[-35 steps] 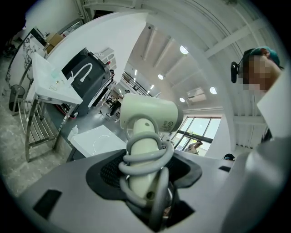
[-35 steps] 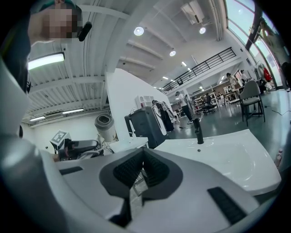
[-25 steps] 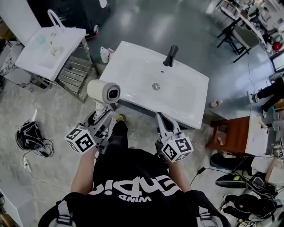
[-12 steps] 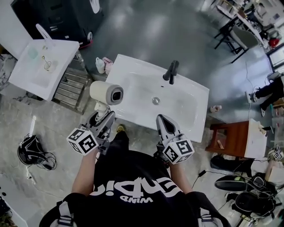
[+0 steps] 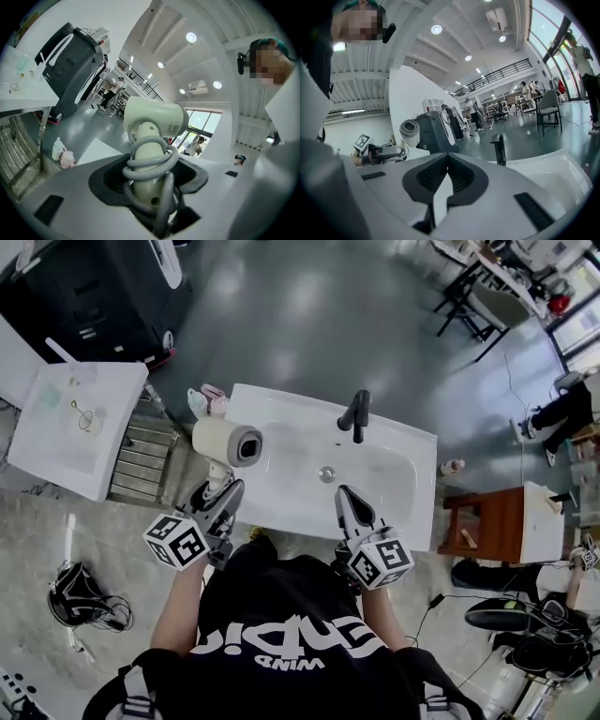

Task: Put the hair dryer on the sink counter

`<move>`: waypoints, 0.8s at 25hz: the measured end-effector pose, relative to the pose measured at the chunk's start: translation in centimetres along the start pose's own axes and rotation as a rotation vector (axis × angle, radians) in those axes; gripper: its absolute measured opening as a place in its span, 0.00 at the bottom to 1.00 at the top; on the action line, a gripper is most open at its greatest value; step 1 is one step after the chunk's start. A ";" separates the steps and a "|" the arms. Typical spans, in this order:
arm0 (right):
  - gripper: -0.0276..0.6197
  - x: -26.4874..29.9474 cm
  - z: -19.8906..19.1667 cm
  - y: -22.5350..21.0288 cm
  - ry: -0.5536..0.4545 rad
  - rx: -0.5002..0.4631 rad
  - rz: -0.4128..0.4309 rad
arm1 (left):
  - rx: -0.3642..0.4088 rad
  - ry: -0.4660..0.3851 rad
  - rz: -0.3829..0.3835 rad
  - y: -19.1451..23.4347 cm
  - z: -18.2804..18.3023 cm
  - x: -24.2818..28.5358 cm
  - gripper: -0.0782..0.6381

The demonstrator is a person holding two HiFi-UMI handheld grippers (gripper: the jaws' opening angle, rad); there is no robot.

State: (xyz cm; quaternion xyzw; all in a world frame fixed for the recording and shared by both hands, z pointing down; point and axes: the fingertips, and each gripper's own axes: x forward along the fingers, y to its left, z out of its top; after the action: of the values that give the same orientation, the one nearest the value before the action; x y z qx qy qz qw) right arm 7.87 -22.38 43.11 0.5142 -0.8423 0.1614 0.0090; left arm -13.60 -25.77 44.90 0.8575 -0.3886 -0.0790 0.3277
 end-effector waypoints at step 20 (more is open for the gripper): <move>0.07 3.6 1.7 -3.6 0.004 -0.005 0.075 | 0.021 0.047 0.108 2.8 -1.0 5.3 0.48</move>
State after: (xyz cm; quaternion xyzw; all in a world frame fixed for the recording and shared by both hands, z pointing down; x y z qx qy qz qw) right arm 9.56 -27.45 43.10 0.4820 -0.8613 0.1607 0.0058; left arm -11.27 -30.41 48.06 0.8404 -0.4273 -0.0371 0.3313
